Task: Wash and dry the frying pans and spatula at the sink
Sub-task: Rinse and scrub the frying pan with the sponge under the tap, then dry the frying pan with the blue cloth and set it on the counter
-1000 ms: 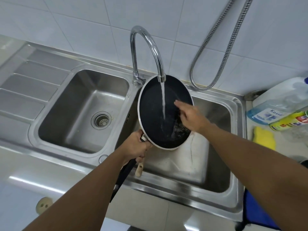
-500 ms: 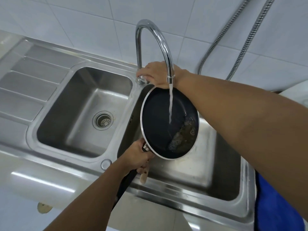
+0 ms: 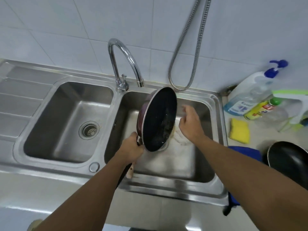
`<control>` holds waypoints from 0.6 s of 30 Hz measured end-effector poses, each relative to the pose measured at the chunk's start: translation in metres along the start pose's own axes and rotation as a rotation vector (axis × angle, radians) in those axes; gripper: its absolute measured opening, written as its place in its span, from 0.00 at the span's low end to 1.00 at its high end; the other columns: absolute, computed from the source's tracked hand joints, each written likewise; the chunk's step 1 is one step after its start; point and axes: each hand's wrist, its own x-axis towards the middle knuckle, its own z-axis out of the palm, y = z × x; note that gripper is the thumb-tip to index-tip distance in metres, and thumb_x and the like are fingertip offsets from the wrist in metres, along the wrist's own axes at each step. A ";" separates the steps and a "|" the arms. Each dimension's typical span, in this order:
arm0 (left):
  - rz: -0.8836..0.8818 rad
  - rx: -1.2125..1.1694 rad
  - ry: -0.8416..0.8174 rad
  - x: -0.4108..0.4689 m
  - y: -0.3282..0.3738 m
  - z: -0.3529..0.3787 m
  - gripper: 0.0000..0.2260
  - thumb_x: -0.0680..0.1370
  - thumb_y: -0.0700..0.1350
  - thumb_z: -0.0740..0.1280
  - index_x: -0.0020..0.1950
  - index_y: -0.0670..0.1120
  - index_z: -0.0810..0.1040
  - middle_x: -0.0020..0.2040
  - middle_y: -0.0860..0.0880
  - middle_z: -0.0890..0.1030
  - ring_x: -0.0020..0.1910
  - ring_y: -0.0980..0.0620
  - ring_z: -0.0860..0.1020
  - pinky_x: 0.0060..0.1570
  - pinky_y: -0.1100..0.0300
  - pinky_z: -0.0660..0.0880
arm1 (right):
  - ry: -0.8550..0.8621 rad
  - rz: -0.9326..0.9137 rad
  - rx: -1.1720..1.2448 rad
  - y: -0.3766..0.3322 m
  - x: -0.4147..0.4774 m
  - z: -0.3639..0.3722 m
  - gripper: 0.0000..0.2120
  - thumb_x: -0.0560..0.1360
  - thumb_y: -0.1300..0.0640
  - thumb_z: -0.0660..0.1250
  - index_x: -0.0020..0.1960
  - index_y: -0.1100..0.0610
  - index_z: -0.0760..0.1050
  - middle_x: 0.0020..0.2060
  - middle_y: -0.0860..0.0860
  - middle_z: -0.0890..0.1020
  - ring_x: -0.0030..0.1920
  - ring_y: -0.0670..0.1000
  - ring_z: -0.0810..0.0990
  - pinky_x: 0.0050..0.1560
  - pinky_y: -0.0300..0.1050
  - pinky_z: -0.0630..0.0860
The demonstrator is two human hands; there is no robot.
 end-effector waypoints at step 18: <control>-0.073 0.028 0.059 -0.053 0.050 0.046 0.07 0.80 0.42 0.63 0.56 0.41 0.74 0.41 0.40 0.80 0.30 0.46 0.76 0.25 0.58 0.74 | -0.027 0.123 -0.387 0.103 -0.139 -0.066 0.26 0.75 0.58 0.66 0.73 0.56 0.69 0.77 0.57 0.60 0.74 0.60 0.65 0.72 0.54 0.67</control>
